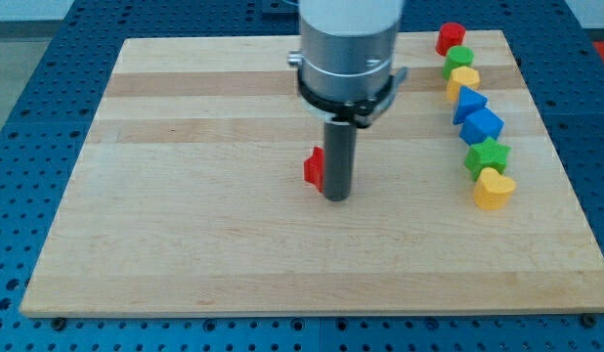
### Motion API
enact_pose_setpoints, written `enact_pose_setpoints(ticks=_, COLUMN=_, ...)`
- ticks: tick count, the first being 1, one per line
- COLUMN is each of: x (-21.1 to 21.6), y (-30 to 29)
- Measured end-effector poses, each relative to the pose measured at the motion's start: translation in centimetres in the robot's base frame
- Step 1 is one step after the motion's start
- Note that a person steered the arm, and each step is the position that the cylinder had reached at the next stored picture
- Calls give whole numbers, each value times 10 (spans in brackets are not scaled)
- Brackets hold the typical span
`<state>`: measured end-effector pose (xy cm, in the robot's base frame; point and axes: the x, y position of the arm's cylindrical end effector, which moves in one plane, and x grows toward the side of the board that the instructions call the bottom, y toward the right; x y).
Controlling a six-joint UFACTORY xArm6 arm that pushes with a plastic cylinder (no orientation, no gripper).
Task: Slide the arm to the bottom right of the yellow heart
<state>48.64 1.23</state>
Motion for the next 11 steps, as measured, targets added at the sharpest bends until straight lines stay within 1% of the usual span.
enact_pose_setpoints(ticks=1, x=-19, y=-15)
enact_pose_setpoints(ticks=2, x=-39, y=-16)
enact_pose_setpoints(ticks=3, x=-41, y=-16)
enact_pose_setpoints(ticks=4, x=-2, y=-2)
enact_pose_setpoints(ticks=5, x=35, y=50)
enact_pose_setpoints(ticks=7, x=44, y=195)
enact_pose_setpoints(ticks=8, x=40, y=233)
enact_pose_setpoints(ticks=9, x=35, y=229)
enact_pose_setpoints(ticks=11, x=19, y=181)
